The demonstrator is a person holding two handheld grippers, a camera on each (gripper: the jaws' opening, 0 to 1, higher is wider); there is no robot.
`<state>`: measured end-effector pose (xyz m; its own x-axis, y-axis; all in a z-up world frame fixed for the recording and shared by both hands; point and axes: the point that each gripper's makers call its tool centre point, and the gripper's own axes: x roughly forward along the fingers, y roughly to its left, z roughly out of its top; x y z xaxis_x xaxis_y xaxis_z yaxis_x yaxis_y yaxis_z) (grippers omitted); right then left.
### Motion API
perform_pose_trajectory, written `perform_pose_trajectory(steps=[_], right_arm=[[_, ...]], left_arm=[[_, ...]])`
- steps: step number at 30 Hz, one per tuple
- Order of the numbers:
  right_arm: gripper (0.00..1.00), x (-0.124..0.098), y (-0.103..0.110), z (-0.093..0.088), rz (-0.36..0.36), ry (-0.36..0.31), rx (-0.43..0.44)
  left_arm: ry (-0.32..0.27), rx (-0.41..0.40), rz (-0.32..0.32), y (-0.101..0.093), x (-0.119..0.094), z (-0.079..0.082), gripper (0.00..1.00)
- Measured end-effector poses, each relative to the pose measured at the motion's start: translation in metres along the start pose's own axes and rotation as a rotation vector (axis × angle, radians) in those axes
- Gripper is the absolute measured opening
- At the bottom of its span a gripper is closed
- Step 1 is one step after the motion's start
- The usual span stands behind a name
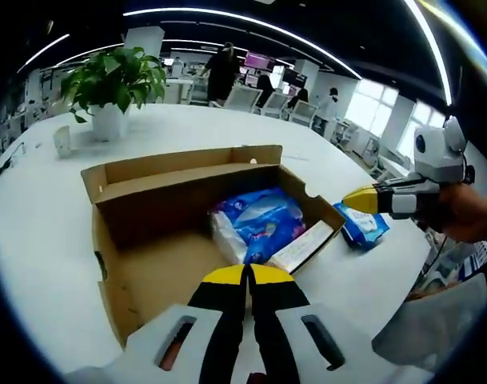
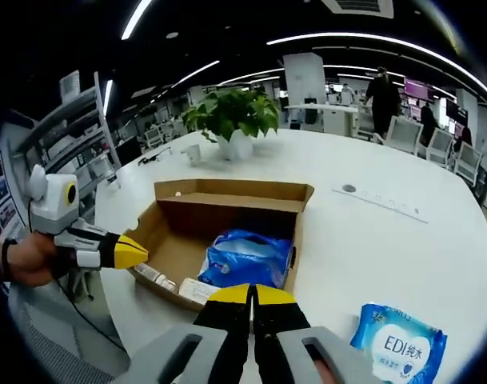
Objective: Operate the shoe box by opening the lid, removing the specified soft item, and placing it in the target area until the item is outside and the box remains undamaged.
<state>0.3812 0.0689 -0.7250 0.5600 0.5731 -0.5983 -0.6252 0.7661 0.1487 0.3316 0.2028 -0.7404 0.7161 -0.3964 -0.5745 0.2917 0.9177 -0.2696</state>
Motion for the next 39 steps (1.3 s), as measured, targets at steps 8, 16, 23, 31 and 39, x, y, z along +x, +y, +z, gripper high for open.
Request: perform_pose_trajectory(steps=[8, 16, 23, 31, 39], right_arm=[[0.0, 0.017, 0.008, 0.008, 0.033, 0.031, -0.048], [0.0, 0.031, 0.017, 0.016, 0.058, 0.062, -0.118], [0.08, 0.048, 0.022, 0.013, 0.092, 0.135, -0.227], [0.22, 0.062, 0.022, 0.012, 0.109, 0.179, -0.326], [0.39, 0.074, 0.025, 0.008, 0.144, 0.238, -0.432]], left_arm=[[0.006, -0.019, -0.005, 0.0, 0.001, -0.004, 0.0], [0.007, -0.021, -0.007, 0.002, 0.004, -0.004, 0.0], [0.013, -0.039, 0.003, 0.005, 0.004, -0.007, 0.0], [0.023, -0.028, 0.003, 0.005, 0.005, -0.009, 0.0], [0.023, -0.038, 0.002, 0.006, 0.004, -0.009, 0.0]])
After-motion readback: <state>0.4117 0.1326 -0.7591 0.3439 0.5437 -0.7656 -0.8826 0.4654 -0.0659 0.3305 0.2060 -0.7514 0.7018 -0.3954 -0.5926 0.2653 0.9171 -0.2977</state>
